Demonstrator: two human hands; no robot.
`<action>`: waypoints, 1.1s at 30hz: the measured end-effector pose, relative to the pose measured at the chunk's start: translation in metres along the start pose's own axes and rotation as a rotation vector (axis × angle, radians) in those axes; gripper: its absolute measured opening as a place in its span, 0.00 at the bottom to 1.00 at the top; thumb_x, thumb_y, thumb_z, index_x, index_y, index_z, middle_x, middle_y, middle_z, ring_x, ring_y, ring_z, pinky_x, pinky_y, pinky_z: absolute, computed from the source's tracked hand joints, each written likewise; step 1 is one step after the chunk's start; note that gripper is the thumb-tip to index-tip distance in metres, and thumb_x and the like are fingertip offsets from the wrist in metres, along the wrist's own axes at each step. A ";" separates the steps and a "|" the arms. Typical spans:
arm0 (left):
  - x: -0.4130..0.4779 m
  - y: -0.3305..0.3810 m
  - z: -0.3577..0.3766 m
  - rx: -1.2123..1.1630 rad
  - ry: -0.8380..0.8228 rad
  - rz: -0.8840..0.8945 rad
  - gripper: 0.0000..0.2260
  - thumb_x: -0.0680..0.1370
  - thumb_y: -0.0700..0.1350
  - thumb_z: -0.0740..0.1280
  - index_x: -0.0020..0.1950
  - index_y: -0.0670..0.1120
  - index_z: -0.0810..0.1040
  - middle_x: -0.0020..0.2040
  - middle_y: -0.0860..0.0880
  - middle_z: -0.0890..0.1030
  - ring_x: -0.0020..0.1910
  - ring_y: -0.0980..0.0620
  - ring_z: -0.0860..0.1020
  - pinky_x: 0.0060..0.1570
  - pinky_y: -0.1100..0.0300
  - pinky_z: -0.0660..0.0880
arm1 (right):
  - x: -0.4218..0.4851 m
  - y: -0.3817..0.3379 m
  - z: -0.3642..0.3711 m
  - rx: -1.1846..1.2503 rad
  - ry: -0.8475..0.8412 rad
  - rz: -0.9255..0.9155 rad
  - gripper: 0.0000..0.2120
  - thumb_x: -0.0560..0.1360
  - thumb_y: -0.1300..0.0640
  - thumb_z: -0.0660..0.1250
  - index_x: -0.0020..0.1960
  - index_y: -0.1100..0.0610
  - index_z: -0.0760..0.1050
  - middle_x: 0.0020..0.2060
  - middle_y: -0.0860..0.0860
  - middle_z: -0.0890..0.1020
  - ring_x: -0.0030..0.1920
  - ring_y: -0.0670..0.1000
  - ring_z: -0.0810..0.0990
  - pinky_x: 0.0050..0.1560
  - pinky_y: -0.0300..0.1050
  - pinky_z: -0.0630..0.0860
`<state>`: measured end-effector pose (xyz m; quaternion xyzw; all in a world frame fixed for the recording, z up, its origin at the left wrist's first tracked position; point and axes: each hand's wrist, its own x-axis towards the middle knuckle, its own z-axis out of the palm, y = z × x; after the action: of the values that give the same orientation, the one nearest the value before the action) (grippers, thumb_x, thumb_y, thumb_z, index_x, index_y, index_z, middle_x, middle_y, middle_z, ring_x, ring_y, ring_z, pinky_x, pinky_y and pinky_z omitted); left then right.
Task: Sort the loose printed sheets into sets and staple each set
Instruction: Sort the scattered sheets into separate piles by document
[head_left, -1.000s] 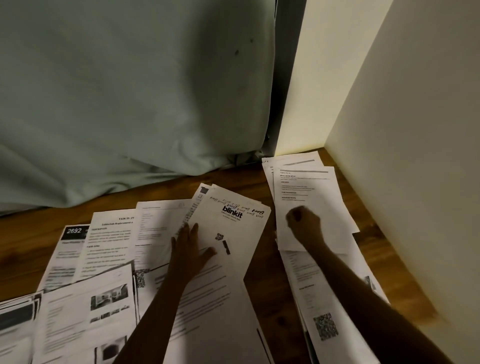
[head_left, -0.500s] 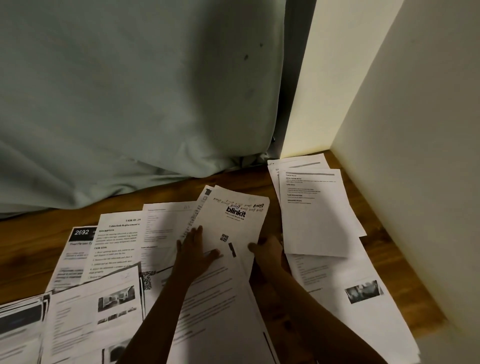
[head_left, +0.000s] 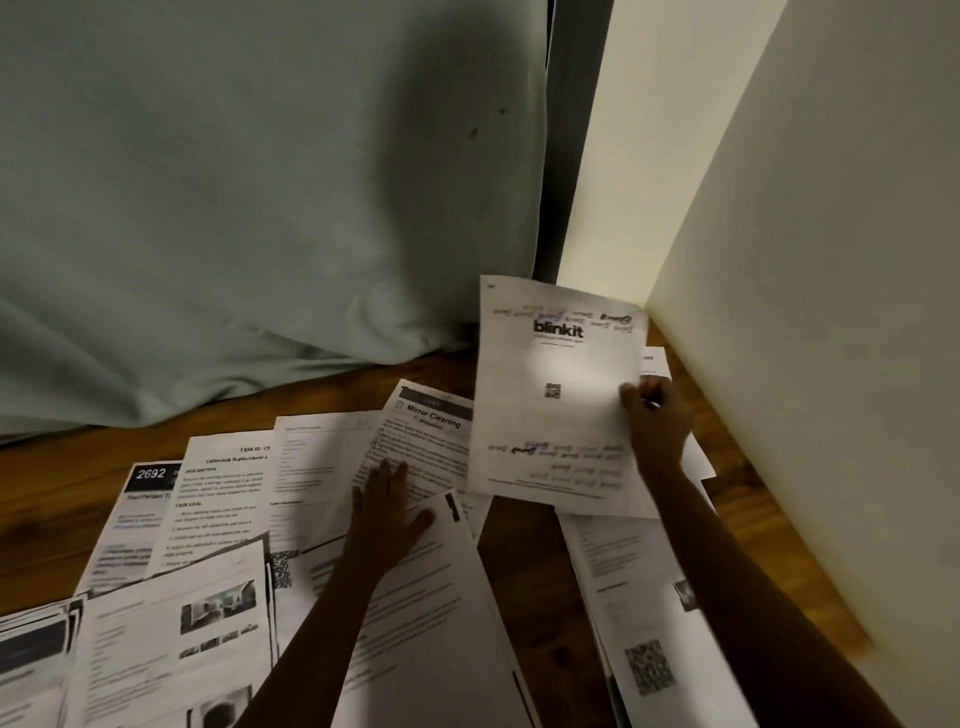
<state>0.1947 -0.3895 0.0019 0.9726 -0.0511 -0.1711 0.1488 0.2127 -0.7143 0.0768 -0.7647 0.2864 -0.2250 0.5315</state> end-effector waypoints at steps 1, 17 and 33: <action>0.000 0.001 0.001 0.002 -0.005 0.001 0.37 0.78 0.60 0.57 0.78 0.45 0.41 0.78 0.42 0.42 0.77 0.43 0.42 0.73 0.45 0.39 | 0.012 0.004 -0.011 -0.011 0.012 0.040 0.04 0.75 0.59 0.67 0.43 0.56 0.72 0.41 0.51 0.78 0.42 0.50 0.76 0.45 0.45 0.73; 0.001 0.001 0.008 -0.029 0.054 -0.001 0.36 0.78 0.59 0.59 0.78 0.46 0.45 0.78 0.42 0.46 0.77 0.44 0.44 0.73 0.46 0.40 | 0.045 0.048 -0.014 -0.508 0.025 0.188 0.17 0.78 0.56 0.63 0.64 0.62 0.71 0.60 0.60 0.75 0.60 0.60 0.73 0.63 0.52 0.69; 0.013 -0.023 -0.001 -0.098 0.055 -0.095 0.41 0.76 0.62 0.62 0.78 0.43 0.46 0.77 0.39 0.49 0.76 0.40 0.48 0.72 0.42 0.44 | -0.117 0.026 0.110 -0.084 -0.532 0.489 0.20 0.70 0.67 0.71 0.57 0.62 0.66 0.54 0.55 0.77 0.56 0.54 0.78 0.44 0.43 0.78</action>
<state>0.2079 -0.3692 -0.0083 0.9699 0.0078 -0.1534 0.1892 0.1926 -0.5668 0.0111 -0.7267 0.3215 0.1274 0.5935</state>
